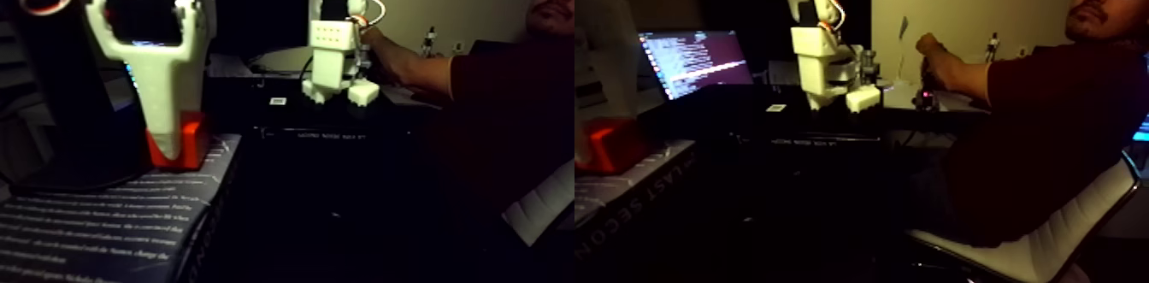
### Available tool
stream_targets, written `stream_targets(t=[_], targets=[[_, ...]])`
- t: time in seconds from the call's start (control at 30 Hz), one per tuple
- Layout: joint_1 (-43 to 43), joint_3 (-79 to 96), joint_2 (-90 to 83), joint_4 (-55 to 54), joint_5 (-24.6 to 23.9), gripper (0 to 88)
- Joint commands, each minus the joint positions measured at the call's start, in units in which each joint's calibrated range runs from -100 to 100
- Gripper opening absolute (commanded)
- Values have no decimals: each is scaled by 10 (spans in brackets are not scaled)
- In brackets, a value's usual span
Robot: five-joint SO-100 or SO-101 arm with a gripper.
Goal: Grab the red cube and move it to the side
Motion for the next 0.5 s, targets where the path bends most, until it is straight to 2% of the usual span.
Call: stream_targets(t=[0.0, 0.27, 0.47], targets=[[5, -21, -6, -6, -1, 15], [4, -17, -3, -6, 3, 31], [2, -14, -7, -6, 5, 206]])
